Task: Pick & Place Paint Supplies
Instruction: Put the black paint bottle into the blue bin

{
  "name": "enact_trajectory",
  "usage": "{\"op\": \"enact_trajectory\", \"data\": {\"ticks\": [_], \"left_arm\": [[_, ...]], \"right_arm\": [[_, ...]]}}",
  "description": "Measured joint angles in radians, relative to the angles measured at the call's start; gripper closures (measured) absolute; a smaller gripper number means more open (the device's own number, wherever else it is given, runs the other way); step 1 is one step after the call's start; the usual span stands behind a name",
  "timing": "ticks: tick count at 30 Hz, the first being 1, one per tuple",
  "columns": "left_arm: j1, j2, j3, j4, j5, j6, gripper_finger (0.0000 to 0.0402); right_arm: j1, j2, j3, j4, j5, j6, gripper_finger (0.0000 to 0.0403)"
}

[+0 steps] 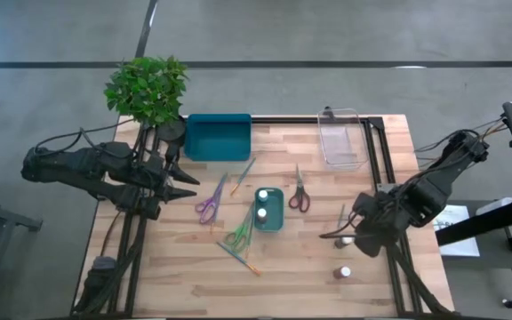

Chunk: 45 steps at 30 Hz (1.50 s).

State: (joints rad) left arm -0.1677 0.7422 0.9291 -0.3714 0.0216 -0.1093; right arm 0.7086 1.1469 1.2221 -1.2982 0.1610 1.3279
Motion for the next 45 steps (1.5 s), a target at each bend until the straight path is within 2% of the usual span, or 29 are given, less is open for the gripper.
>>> {"op": "enact_trajectory", "data": {"ticks": [2, 6, 10, 18, 25, 28, 33, 38, 45], "left_arm": [[0.0, 0.0, 0.0, 0.0, 0.0, -0.002, 0.026], [0.0, 0.0, 0.0, 0.0, 0.0, -0.003, 0.026], [0.0, 0.0, 0.0, 0.0, 0.0, -0.003, 0.026], [0.0, 0.0, 0.0, -0.003, 0.0, -0.022, 0.026], [-0.001, 0.0, -0.001, -0.011, 0.0, -0.029, 0.026], [-0.001, 0.0, -0.001, -0.012, 0.0, -0.03, 0.026], [-0.001, 0.0, -0.001, -0.02, 0.001, -0.049, 0.026], [-0.001, 0.0, -0.001, -0.028, 0.001, -0.056, 0.026], [-0.001, 0.0, -0.001, -0.033, 0.005, -0.059, 0.026]], "right_arm": [[0.0, 0.0, 0.012, 0.004, 0.003, -0.022, 0.0381], [-0.013, -0.005, 0.006, -0.008, -0.056, -0.012, 0.0352], [-0.023, -0.003, -0.018, -0.013, -0.13, 0.016, 0.0285], [-0.022, 0.045, -0.053, -0.013, -0.16, -0.058, 0.0131], [-0.046, 0.103, -0.128, -0.003, -0.188, -0.104, 0.0054], [-0.057, 0.119, -0.159, 0.038, -0.191, -0.12, 0.0037], [-0.068, 0.113, -0.199, 0.207, -0.146, -0.115, 0.0033], [-0.068, 0.106, -0.212, 0.213, -0.065, -0.122, 0.0032], [-0.068, 0.106, -0.242, 0.246, -0.053, -0.154, 0.0032]]}}
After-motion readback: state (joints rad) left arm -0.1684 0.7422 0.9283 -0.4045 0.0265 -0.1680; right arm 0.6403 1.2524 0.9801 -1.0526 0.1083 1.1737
